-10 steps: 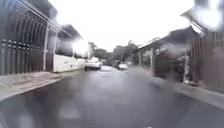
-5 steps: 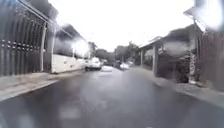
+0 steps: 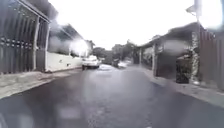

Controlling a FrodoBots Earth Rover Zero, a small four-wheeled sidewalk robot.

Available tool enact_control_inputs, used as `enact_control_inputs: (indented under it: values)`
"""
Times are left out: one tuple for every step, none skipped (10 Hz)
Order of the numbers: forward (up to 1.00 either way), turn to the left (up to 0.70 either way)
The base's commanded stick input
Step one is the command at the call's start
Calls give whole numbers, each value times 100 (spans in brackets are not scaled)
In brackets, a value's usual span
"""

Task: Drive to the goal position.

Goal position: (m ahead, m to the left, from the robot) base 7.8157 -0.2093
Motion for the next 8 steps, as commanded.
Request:
enact_control_inputs:
  values:
    - [70,0]
    - [70,0]
    - [70,0]
    - [70,0]
    - [70,0]
    - [70,0]
    - [70,0]
    - [70,0]
